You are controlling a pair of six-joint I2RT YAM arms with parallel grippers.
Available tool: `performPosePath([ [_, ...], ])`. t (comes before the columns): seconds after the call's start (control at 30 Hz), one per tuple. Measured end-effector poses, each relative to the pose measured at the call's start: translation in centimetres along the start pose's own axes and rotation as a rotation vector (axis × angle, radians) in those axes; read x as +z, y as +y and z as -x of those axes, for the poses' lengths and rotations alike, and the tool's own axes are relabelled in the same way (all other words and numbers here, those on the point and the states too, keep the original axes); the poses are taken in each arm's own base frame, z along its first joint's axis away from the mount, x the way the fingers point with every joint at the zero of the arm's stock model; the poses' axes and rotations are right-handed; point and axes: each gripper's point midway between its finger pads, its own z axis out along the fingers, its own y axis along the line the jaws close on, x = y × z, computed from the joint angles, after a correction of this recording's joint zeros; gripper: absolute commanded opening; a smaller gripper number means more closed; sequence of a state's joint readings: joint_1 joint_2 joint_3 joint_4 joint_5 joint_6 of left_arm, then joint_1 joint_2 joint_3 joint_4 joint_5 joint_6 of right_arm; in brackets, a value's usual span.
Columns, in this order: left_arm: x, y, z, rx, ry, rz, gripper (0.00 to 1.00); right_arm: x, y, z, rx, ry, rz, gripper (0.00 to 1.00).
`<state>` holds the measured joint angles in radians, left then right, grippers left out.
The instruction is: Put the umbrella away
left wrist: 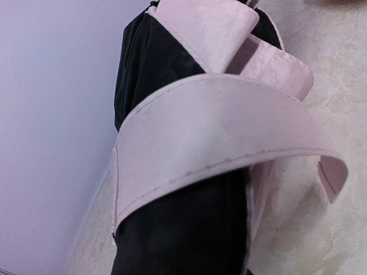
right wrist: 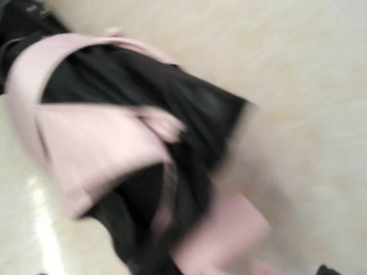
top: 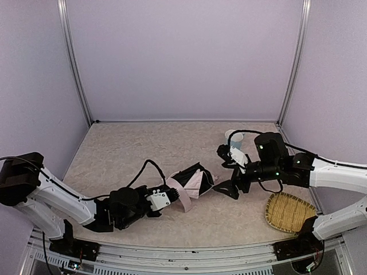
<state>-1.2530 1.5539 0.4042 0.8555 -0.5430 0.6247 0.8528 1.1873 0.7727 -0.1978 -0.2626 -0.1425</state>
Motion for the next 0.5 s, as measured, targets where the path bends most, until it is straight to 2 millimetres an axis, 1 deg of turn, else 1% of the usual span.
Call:
performPosePath([
  [0.1, -0.1, 2.4, 1.1, 0.034, -0.006, 0.056, 0.0, -2.0, -1.0, 0.8, -0.003, -0.079, -0.062, 1.0],
  [0.2, 0.0, 4.8, 2.8, 0.061, -0.023, 0.108, 0.0, -3.2, -0.3, 1.5, -0.026, -0.164, -0.05, 0.99],
  [0.37, -0.4, 8.9, 5.5, 0.102, -0.053, 0.186, 0.0, -3.7, 1.6, 2.5, -0.069, -0.285, 0.034, 0.94],
  [0.5, -1.2, 11.9, 8.7, 0.134, -0.096, 0.222, 0.0, -3.8, 2.7, 4.2, -0.11, -0.378, 0.106, 0.94],
])
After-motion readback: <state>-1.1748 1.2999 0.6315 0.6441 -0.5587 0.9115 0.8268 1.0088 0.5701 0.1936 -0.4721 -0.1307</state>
